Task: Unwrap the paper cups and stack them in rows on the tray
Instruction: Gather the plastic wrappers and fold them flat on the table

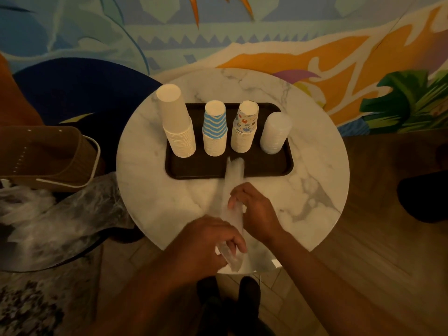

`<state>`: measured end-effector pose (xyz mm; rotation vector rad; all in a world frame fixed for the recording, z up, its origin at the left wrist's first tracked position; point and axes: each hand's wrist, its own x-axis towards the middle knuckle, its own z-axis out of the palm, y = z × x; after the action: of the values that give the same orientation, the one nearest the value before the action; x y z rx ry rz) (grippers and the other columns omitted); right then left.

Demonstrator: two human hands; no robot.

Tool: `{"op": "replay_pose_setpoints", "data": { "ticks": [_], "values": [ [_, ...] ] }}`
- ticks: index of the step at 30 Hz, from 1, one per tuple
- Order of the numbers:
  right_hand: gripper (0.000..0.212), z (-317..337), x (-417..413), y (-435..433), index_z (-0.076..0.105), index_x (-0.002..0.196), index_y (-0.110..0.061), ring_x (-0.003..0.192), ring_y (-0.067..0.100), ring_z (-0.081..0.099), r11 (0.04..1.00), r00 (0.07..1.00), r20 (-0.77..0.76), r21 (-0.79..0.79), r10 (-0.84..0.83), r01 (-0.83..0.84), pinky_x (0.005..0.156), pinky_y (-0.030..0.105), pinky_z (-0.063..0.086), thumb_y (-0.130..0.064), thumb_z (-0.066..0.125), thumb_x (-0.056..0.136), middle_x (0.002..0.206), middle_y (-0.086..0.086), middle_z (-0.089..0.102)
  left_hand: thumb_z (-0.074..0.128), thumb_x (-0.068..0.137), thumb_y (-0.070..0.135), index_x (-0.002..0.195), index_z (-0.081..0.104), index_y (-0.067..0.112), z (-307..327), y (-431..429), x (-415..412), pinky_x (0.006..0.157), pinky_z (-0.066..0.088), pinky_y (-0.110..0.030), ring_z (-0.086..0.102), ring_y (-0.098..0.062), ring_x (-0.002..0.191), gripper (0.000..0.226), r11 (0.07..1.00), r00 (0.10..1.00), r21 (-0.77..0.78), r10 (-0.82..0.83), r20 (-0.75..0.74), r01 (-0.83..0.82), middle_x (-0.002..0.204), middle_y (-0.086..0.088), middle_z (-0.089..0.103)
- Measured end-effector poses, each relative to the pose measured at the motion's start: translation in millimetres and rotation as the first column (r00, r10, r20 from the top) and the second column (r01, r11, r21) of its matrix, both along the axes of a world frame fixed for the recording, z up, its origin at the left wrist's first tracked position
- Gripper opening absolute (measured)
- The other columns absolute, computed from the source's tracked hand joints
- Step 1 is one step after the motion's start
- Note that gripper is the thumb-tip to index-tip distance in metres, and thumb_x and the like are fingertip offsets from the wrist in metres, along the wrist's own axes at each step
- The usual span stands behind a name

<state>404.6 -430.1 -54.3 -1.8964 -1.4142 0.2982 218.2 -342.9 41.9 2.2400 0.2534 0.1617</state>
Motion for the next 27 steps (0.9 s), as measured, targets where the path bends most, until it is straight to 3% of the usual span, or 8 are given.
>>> {"op": "replay_pose_setpoints", "data": {
  "ticks": [5,8,16,18,20,22,24,27],
  "values": [
    [0.043,-56.5,-11.7,-43.2,0.075,0.106,-0.019,0.107,0.018,0.068,0.976,0.997,0.072,-0.214,-0.012,0.028,0.079,0.036,0.061,0.007,0.070,0.072,0.132,0.001,0.064,0.072,0.070,0.011,0.091,0.071,0.034,-89.9,-32.7,-13.4,0.070,0.056,-0.038,0.062,-0.006,0.081,0.031,0.999,0.995,0.031,-0.011,-0.099,0.014,0.087,0.015,0.068],
    [0.047,-55.7,-10.4,-57.4,0.073,0.118,-0.026,0.119,0.024,0.060,0.960,0.974,0.220,-0.281,0.050,0.014,0.093,0.039,0.051,-0.006,0.072,0.075,0.143,0.000,0.059,0.067,0.074,0.012,0.094,0.072,0.034,-109.6,-37.3,-15.1,0.072,0.057,-0.035,0.064,-0.005,0.086,0.030,0.998,0.987,-0.048,0.042,-0.158,-0.050,0.092,0.015,0.068],
    [0.093,-36.4,-17.4,-56.5,0.041,0.154,-0.029,0.123,0.026,0.052,0.907,0.854,0.404,-0.390,0.327,-0.162,0.092,0.036,0.048,-0.003,0.074,0.072,0.163,0.006,0.034,0.066,0.078,0.001,0.092,0.076,0.029,-112.4,-29.6,-8.1,0.076,0.056,-0.031,0.065,-0.005,0.088,0.033,0.996,0.957,-0.086,-0.045,-0.286,0.021,0.095,0.013,0.069],
    [0.091,-30.5,-15.1,-39.8,0.038,0.155,-0.028,0.118,0.028,0.054,0.926,0.925,0.306,-0.363,0.225,-0.105,0.087,0.037,0.052,-0.006,0.072,0.073,0.158,0.007,0.039,0.060,0.077,0.001,0.095,0.077,0.025,-116.7,-27.8,-9.2,0.075,0.056,-0.035,0.065,-0.009,0.087,0.034,0.995,0.946,-0.079,-0.086,-0.314,0.064,0.094,0.009,0.069],
    [0.073,-26.4,-14.0,-16.9,0.035,0.155,-0.022,0.121,0.029,0.055,0.932,0.994,0.041,-0.346,-0.103,0.111,0.090,0.040,0.055,-0.024,0.069,0.090,0.150,0.009,0.044,0.057,0.075,0.003,0.095,0.076,0.024,-121.8,-26.3,-10.5,0.072,0.056,-0.040,0.066,-0.014,0.085,0.034,0.993,0.944,-0.070,-0.110,-0.311,0.093,0.092,0.006,0.068],
    [0.082,-26.6,-7.0,9.3,0.035,0.151,-0.016,0.122,0.027,0.057,0.857,0.896,-0.170,-0.410,-0.410,0.314,0.096,0.043,0.054,-0.057,0.068,0.089,0.144,0.011,0.050,0.060,0.079,0.005,0.097,0.075,0.024,-125.3,-26.3,-11.3,0.071,0.056,-0.041,0.066,-0.015,0.084,0.031,0.992,0.940,-0.061,-0.125,-0.318,0.111,0.091,0.005,0.067],
    [0.098,-27.9,0.5,32.7,0.040,0.146,-0.017,0.119,0.026,0.062,0.801,0.827,-0.248,-0.492,-0.505,0.341,0.097,0.043,0.054,-0.077,0.069,0.074,0.135,0.010,0.060,0.059,0.082,0.009,0.098,0.075,0.024,-126.6,-27.6,-11.0,0.071,0.056,-0.041,0.065,-0.015,0.084,0.027,0.991,0.936,-0.058,-0.132,-0.327,0.119,0.093,0.004,0.067],
    [0.077,-30.9,6.0,54.2,0.053,0.130,-0.022,0.106,0.022,0.067,0.758,0.815,-0.216,-0.548,-0.538,0.355,0.091,0.037,0.055,-0.070,0.075,0.073,0.112,0.004,0.071,0.058,0.081,0.010,0.099,0.075,0.024,-126.4,-29.1,-9.1,0.072,0.056,-0.041,0.065,-0.014,0.086,0.028,0.992,0.935,-0.058,-0.126,-0.331,0.113,0.094,0.005,0.068]
  ]
}}
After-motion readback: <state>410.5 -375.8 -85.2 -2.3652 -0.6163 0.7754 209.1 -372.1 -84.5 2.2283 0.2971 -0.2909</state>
